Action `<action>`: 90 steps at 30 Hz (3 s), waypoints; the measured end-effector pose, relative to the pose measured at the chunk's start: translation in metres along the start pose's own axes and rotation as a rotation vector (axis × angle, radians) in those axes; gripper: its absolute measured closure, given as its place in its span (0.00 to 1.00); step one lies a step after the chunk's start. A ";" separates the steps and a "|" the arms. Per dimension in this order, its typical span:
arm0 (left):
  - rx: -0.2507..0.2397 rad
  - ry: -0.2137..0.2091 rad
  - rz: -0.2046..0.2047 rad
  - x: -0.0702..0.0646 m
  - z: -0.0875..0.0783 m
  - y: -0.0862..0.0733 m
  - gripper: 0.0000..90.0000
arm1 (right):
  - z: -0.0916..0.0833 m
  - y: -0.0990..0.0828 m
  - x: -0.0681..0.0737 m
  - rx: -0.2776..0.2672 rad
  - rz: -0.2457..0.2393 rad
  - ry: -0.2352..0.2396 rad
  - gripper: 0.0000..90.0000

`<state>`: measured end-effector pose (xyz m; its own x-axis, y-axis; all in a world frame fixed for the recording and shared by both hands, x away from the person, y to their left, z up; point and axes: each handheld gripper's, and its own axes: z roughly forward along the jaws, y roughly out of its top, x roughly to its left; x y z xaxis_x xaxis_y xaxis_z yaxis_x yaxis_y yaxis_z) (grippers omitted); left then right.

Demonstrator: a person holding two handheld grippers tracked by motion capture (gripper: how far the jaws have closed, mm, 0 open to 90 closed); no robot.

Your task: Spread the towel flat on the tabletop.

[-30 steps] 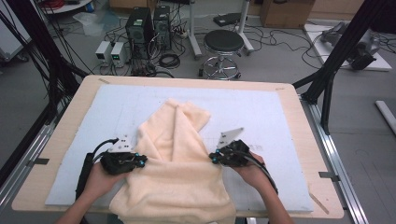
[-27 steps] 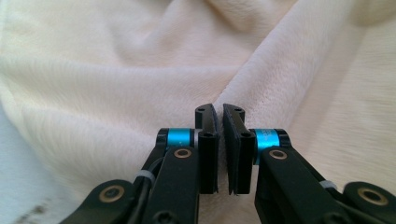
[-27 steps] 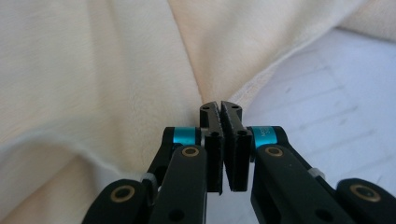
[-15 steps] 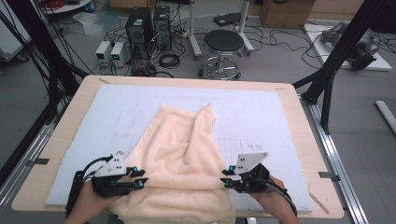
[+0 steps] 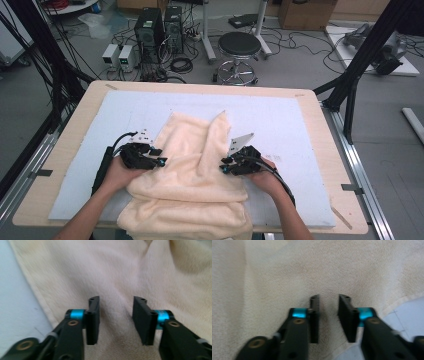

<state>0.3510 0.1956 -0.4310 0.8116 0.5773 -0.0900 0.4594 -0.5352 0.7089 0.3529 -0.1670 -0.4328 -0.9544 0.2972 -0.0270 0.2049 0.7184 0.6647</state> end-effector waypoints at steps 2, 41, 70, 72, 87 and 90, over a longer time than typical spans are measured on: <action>0.019 0.020 0.034 -0.004 0.003 -0.001 0.73 | -0.001 0.000 0.000 0.007 0.003 0.017 0.96; -0.045 0.194 -0.068 0.019 0.012 0.004 0.89 | -0.019 -0.028 -0.050 -0.023 0.294 -0.133 0.91; -0.161 0.326 -0.138 0.069 -0.039 0.086 0.73 | -0.093 0.059 -0.106 -0.080 0.208 -0.353 0.63; -0.118 0.276 -0.149 0.064 -0.029 0.069 0.72 | -0.080 0.047 -0.098 -0.055 0.213 -0.319 0.62; -0.171 0.085 0.016 -0.014 -0.057 -0.005 0.60 | -0.077 0.009 0.008 -0.101 0.093 -0.122 0.55; -0.191 0.051 0.042 -0.032 -0.067 -0.020 0.58 | -0.077 0.001 0.035 -0.122 0.068 -0.074 0.54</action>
<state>0.2912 0.2291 -0.3958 0.8072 0.5897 -0.0257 0.3446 -0.4354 0.8317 0.3033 -0.2044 -0.3750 -0.9198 0.3912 -0.0306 0.2365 0.6149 0.7523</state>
